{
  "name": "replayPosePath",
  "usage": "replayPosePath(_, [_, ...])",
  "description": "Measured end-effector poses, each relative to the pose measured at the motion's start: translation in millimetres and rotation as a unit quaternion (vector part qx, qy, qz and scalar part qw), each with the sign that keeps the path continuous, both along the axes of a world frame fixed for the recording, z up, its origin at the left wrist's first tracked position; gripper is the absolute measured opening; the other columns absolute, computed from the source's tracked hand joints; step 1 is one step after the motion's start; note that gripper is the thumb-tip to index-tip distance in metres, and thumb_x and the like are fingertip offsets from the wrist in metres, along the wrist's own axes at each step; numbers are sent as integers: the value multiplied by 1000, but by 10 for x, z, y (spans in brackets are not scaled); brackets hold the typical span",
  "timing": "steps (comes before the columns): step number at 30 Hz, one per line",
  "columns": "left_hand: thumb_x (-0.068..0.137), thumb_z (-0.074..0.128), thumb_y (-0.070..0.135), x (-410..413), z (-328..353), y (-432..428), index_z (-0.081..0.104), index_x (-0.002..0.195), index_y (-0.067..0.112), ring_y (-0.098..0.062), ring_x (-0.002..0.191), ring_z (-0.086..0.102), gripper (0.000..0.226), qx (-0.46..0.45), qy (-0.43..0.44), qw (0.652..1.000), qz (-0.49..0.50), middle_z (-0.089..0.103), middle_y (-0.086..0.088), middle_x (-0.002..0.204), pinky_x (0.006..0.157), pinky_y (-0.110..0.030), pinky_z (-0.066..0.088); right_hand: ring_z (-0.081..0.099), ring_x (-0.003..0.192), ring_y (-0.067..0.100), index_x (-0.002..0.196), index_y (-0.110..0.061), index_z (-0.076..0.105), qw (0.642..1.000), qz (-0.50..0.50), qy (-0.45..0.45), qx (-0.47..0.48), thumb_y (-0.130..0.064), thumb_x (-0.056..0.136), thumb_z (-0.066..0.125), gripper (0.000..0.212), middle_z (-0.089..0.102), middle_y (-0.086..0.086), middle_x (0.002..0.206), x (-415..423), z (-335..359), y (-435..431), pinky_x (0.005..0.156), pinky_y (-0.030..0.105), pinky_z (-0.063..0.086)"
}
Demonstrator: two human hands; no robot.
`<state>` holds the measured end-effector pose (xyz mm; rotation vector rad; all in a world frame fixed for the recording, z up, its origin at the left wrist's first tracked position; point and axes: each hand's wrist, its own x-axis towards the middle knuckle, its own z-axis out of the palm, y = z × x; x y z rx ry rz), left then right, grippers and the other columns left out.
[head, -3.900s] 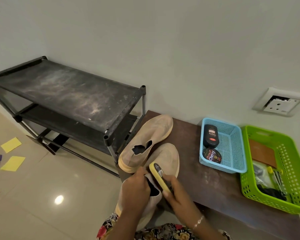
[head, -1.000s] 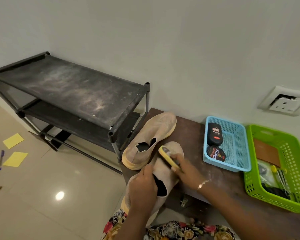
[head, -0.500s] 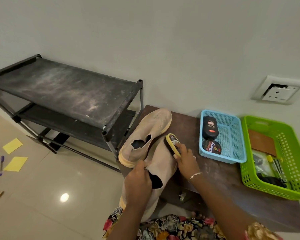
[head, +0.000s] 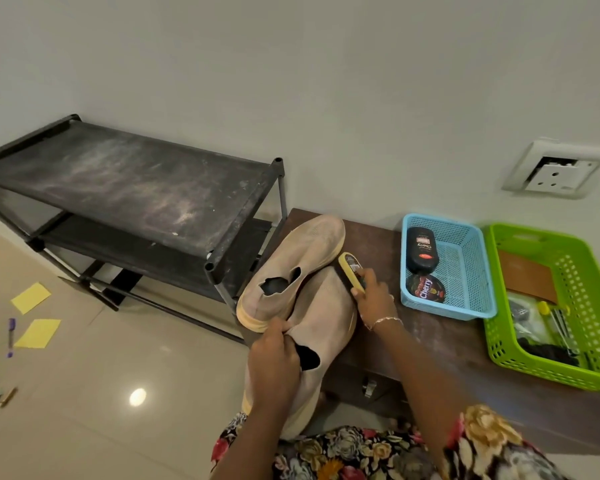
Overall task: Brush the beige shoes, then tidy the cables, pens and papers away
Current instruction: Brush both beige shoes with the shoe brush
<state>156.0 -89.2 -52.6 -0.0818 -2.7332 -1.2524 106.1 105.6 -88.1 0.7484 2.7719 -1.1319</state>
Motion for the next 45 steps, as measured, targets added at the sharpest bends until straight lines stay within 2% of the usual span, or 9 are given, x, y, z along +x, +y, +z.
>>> replayPosePath(11, [89, 48, 1, 22, 25, 42, 60, 93, 2, -31, 71, 56, 12, -2, -46, 998, 41, 62, -18, 76, 58, -32, 34, 47, 94, -19, 120, -26, 35, 929, 61, 72, -359, -35, 89, 46, 34, 46, -13, 121, 1524, 364, -1017, 83, 3, 37])
replayPosePath(14, [89, 50, 1, 9, 75, -4, 62, 88, 3, -28, 72, 59, 12, 39, -66, 997, 29, 64, -14, 77, 62, -35, 42, 58, 93, 2, 119, -30, 44, 879, 42, 83, -467, -41, 75, 60, 49, 59, -4, 112, 1617, 517, -974, 84, 20, 47])
replayPosePath(17, [87, 53, -2, 19, 202, -14, 63, 93, 8, -16, 79, 60, 16, 69, -61, 995, -24, 65, 1, 83, 67, -21, 44, 61, 78, 29, 113, -23, 53, 789, -66, 92, -604, -25, 72, 69, 45, 64, 14, 103, 1649, 656, -794, 46, 29, 50])
replayPosePath(24, [80, 54, 29, 251, 383, -184, 67, 77, 12, -6, 100, 55, 22, -10, 116, 970, -215, 70, 1, 95, 91, -17, 38, 61, 56, 27, 103, -25, 58, 651, -206, 133, -719, -20, 66, 69, 39, 61, 21, 92, 1835, 790, -587, 42, 28, 47])
replayPosePath(28, [78, 46, 61, 406, 352, -274, 69, 74, 20, -9, 116, 45, 47, -134, 158, 938, -276, 70, 5, 98, 107, -34, 22, 59, 56, 26, 115, -26, 51, 643, -221, 127, -723, -17, 74, 49, 41, 55, 21, 94, 1993, 761, -596, 36, 23, 41])
replayPosePath(33, [58, 79, 12, 468, 425, -310, 68, 71, 21, -21, 110, 62, 19, -184, 165, 925, -288, 71, 5, 91, 110, -31, 14, 58, 59, 28, 111, -25, 56, 635, -195, 123, -738, -22, 42, 91, 77, 56, 22, 93, 2137, 905, -569, 35, 27, 41])
replayPosePath(36, [59, 63, 7, 429, 522, -247, 60, 54, 17, -24, 97, 68, 12, -189, 134, 933, -275, 71, 2, 76, 107, -29, 16, 59, 57, 27, 116, -24, 51, 643, -205, 135, -726, -15, 80, 57, 37, 55, 21, 94, 2208, 940, -558, 37, 25, 42])
replayPosePath(41, [87, 39, 2, 423, 756, -147, 59, 76, 11, -25, 135, 37, 24, -73, 32, 979, -190, 65, -11, 113, 108, -17, 5, 57, 64, 27, 111, -23, 54, 667, -191, 128, -708, -13, 96, 36, 25, 55, 18, 99, 2246, 1033, -501, 43, 25, 42])
replayPosePath(45, [89, 47, -5, 406, 1129, -41, 53, 73, 15, -22, 123, 43, 27, 51, -18, 987, -151, 63, -8, 111, 93, -6, 20, 53, 66, 24, 109, -24, 55, 708, -168, 141, -671, -13, 96, 38, 25, 57, 14, 94, 2173, 1267, -464, 41, 24, 41])
